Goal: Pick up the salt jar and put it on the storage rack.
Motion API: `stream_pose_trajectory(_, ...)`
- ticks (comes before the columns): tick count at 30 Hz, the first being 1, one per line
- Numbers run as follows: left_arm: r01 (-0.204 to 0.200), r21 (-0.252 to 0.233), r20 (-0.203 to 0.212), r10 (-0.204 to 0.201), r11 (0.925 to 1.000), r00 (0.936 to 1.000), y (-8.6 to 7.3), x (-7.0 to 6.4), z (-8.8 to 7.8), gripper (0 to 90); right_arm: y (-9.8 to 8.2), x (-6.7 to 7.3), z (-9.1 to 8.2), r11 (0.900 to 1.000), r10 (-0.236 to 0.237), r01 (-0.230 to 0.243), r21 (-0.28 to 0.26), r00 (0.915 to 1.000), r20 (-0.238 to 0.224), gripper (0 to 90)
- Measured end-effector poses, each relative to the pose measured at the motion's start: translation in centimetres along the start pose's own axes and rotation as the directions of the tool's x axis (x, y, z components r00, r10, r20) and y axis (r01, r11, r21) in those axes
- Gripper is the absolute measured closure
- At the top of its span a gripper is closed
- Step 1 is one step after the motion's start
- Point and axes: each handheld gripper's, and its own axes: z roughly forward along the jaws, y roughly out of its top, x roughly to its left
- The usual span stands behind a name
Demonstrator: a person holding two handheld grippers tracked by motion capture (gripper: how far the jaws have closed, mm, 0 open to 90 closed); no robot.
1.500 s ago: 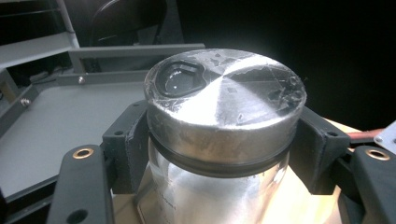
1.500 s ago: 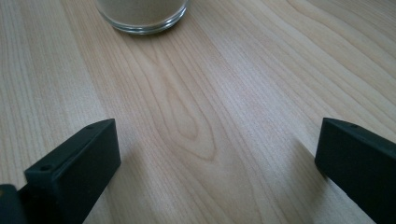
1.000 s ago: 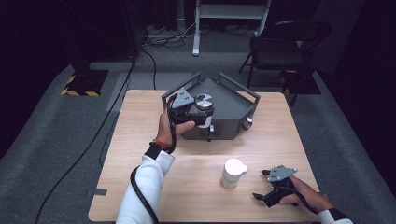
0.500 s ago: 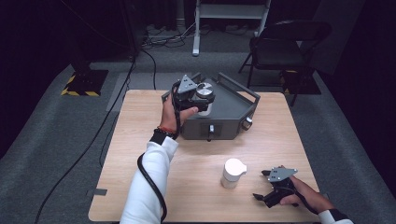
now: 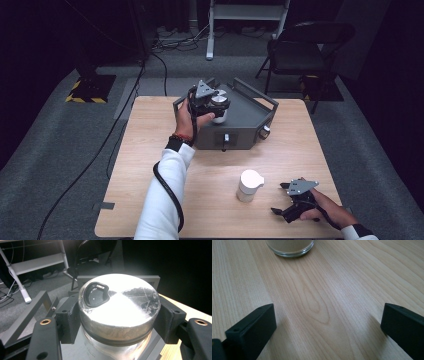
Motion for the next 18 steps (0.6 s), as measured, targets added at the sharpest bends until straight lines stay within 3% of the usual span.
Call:
stream_pose_trajectory(11, 0.002, 0.033, -0.011, -0.002, 0.9995, 0.9999, -0.63, 0.18, 0.71, 34.3, 0.00, -0.01, -0.01, 1.000, 0.000, 0.000, 0.000, 1.0000, -0.001, 0.0)
stream_pose_trajectory(18, 0.026, 0.024, -0.012, -0.025, 0.9994, 0.9996, -1.01, 0.38, 0.83, 34.2, -0.01, -0.01, -0.01, 1.000, -0.001, 0.001, 0.000, 1.0000, -0.001, 0.0)
